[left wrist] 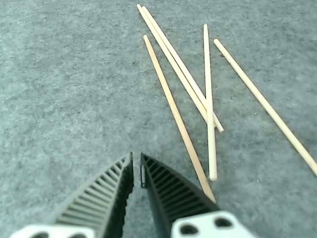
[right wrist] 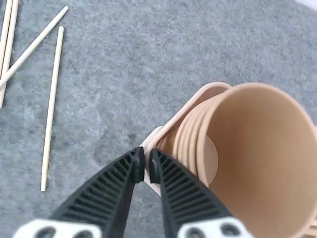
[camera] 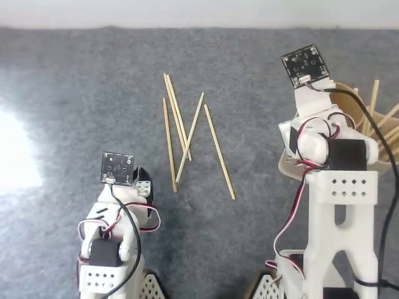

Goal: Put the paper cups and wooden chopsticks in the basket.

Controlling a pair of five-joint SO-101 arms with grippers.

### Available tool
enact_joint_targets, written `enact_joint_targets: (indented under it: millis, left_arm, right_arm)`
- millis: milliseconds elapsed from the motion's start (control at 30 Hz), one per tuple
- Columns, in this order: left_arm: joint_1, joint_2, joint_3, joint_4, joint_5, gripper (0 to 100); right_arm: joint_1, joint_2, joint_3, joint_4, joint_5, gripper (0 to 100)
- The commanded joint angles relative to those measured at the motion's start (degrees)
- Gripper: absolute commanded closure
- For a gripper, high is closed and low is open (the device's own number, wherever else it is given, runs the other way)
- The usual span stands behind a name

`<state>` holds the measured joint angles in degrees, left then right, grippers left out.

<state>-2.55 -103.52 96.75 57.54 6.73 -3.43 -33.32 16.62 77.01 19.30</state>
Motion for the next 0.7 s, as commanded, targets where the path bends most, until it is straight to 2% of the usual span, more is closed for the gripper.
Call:
enact_joint_targets:
  millis: [0,333,533,667]
  left_arm:
    - [0.18,-0.44,-0.31,0.09,-0.44,98]
    - [0.18,-0.44,-0.31,0.09,-0.44,98]
    - [0.18,-0.44,-0.31,0.09,-0.44,98]
    - [0.18,-0.44,-0.31,0.09,-0.44,98]
  right_arm:
    - [-1.27,-0.57,-3.87,0.13,-1.85,99.1]
    - [-10.95,-0.04,-5.89,2.15,-1.76,99.1]
    - [-11.03,-0.92,-7.21,2.59,-1.41,99.1]
    - [-10.95,-4.97,-13.54,7.69,0.35,97.7]
